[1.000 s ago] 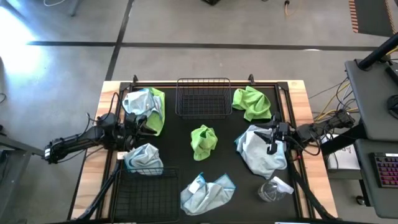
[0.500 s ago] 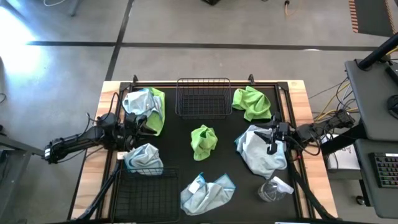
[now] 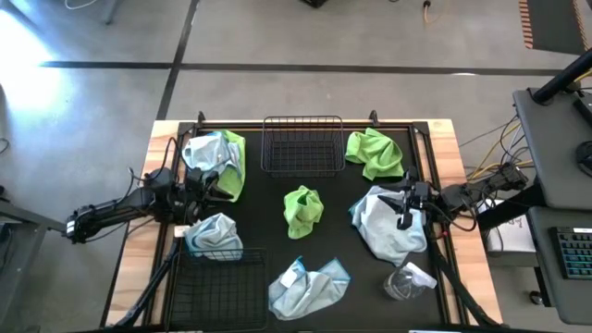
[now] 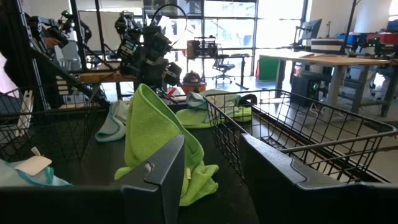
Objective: Sort microfiber towel by color & place in baskets
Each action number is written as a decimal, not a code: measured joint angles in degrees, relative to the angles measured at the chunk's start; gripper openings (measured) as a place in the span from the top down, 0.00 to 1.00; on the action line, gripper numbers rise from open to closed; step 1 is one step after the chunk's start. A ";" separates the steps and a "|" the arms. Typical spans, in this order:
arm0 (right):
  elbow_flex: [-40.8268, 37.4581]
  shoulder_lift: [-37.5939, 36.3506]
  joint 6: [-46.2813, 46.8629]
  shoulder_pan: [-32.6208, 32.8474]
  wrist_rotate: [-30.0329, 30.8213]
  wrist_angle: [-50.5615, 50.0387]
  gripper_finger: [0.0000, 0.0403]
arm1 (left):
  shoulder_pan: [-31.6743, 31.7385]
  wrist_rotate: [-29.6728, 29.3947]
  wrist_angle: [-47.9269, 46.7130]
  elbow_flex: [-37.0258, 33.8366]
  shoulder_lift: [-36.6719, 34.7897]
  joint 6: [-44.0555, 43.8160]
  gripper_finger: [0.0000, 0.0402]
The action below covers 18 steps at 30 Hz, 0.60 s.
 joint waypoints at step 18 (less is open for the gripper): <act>0.00 -0.02 5.87 0.00 -0.02 0.26 0.64 | 0.02 0.00 0.02 0.00 0.01 0.00 0.76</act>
